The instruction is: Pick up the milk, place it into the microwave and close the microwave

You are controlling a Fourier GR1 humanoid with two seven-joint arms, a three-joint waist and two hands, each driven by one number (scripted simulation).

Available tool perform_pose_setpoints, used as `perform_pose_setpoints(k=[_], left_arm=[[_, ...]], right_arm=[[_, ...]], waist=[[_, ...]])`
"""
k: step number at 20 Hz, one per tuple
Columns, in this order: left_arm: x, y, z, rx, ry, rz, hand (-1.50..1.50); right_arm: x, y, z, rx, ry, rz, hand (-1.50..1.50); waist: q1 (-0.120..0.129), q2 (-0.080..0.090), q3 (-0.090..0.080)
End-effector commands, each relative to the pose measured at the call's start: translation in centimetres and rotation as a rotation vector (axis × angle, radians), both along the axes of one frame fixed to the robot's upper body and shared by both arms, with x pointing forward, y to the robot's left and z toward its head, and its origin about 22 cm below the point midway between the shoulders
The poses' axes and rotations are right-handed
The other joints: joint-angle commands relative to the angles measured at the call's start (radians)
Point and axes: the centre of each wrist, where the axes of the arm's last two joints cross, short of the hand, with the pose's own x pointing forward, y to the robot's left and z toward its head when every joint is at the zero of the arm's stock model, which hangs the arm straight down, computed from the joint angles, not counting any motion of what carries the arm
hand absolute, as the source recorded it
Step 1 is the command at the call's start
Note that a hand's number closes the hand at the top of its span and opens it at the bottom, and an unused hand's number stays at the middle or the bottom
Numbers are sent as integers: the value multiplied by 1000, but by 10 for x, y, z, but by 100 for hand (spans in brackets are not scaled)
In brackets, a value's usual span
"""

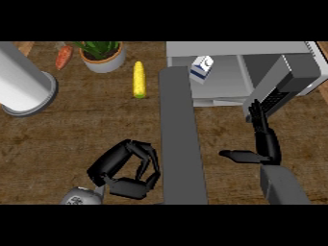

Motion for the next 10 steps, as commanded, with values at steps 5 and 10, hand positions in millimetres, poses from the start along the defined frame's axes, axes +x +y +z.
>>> perform_pose_setpoints(k=[5, 10], left_arm=[[-17, -38, -39, 19, 80, -127, 150], [-23, -74, -49, 81, 52, -216, 150]], right_arm=[[-54, -13, 22, 20, -47, 2, -150], [-93, -36, 52, 9, -82, -28, -150]], waist=[[-11, -1, -2], [-10, 5, -1]])
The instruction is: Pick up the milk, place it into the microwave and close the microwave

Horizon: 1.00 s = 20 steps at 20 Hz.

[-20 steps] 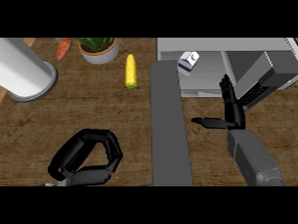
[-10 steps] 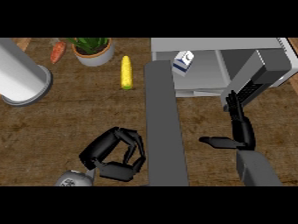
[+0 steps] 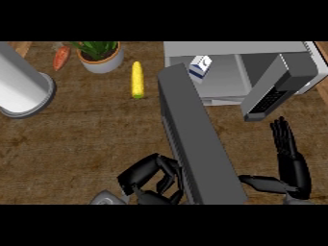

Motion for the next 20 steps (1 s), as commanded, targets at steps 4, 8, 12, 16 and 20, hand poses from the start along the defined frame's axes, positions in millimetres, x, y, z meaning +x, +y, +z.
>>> perform_pose_setpoints(k=[4, 8, 12, 16, 20], left_arm=[[-21, -62, -9, 79, -57, -70, 150], [-24, -82, -6, 67, -55, 9, 150], [-19, -87, -3, 19, -52, 126, 150], [-20, -93, 1, -59, -60, 189, 150], [-2, -97, 16, -106, -118, 254, 150]], right_arm=[[-30, -19, 50, -1, -43, 13, -150], [-41, -28, 64, 49, -52, 49, -150], [-43, -24, 85, 67, -79, 132, -150], [-38, -23, 95, 61, -98, 186, -150], [-36, -31, 115, 48, -125, 279, -150]], waist=[[-14, 8, 0], [-17, 13, 1], [-48, 18, -1], [-73, 26, -2], [-106, 31, -3]])
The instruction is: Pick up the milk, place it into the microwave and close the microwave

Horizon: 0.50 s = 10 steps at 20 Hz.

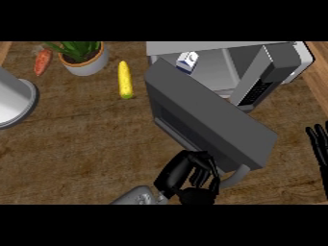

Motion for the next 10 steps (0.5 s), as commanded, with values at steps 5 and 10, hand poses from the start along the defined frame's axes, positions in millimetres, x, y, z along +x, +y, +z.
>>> perform_pose_setpoints(k=[5, 10], left_arm=[[26, -21, 34, -101, -61, 61, 150], [49, -23, 48, -110, -48, 154, 150]], right_arm=[[4, 7, 28, 1, -32, 202, -150], [5, 7, 40, -8, -52, 245, -150]], waist=[[-67, 13, -2], [-108, 24, -1]])
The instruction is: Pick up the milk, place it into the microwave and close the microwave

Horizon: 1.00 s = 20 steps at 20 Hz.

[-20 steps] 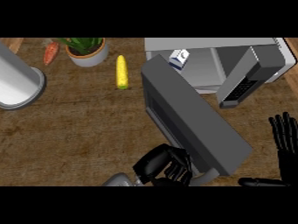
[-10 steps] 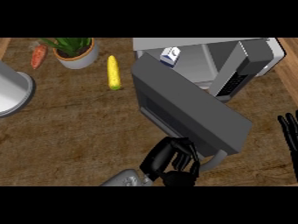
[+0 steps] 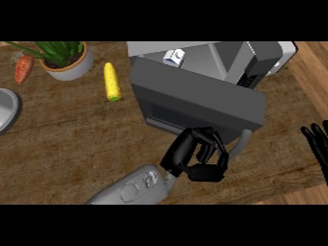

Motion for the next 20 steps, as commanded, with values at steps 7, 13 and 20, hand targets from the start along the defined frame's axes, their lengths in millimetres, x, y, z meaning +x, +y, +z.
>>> perform_pose_setpoints(k=[7, 13, 20], left_arm=[[43, -7, 37, -97, 34, 151, 150], [62, -1, 48, -213, 19, 223, 150], [81, 3, 55, -244, 3, 267, 150]], right_arm=[[5, 7, 23, 39, -30, 89, -150], [5, 8, 31, 42, -20, 119, -150], [8, 4, 48, 36, -52, 144, -150]], waist=[[-69, 26, -1], [-89, 43, -3], [-120, 51, -1]])
